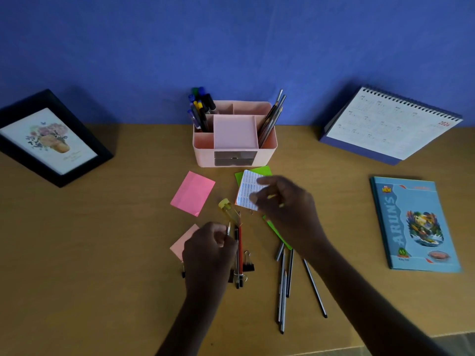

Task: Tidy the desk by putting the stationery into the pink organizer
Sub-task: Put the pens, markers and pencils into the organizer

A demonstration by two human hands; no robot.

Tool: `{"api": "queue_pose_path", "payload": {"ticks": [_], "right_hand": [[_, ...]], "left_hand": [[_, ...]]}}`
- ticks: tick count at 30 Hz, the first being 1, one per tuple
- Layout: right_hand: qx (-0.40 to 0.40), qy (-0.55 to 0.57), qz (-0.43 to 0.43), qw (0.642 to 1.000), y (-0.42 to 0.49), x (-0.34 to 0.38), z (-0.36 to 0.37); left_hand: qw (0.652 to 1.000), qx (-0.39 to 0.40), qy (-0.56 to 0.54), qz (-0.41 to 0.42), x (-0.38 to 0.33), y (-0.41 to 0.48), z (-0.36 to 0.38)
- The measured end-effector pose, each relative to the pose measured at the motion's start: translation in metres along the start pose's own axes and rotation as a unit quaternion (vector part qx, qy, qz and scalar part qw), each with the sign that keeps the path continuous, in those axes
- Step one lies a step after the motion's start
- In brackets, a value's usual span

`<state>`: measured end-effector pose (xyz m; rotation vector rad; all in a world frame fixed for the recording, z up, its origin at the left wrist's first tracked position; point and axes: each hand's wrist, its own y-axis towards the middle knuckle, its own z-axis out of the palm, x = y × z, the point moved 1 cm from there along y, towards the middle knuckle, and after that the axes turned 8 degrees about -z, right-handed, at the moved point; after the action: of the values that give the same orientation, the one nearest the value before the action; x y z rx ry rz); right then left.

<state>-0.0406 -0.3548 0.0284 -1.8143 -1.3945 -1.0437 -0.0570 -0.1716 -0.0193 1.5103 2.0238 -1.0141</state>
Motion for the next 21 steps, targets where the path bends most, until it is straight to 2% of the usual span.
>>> {"api": "queue_pose_path", "payload": {"ticks": [2,4,8,14,17,21], "right_hand": [[0.049,0.043,0.039,0.997,-0.013,0.002,0.007],[0.056,0.092,0.046,0.993,-0.018,0.006,0.010],[0.031,0.138,0.023,0.990,-0.011,0.015,0.000],[0.008,0.118,-0.041,0.992,0.008,0.025,-0.020],[-0.029,0.103,-0.059,0.992,0.029,0.031,-0.035],[-0.142,0.082,-0.089,0.982,0.071,0.038,-0.063]], "left_hand": [[0.997,-0.009,-0.070,0.013,-0.013,-0.001,-0.010],[0.992,0.000,-0.116,0.047,-0.028,-0.002,-0.016],[0.980,0.011,-0.149,0.128,-0.051,0.002,-0.022],[0.963,-0.011,-0.157,0.221,-0.071,0.009,-0.020],[0.963,-0.025,-0.171,0.205,-0.070,0.015,-0.019],[0.972,-0.051,-0.143,0.177,-0.054,0.014,-0.018]]}}
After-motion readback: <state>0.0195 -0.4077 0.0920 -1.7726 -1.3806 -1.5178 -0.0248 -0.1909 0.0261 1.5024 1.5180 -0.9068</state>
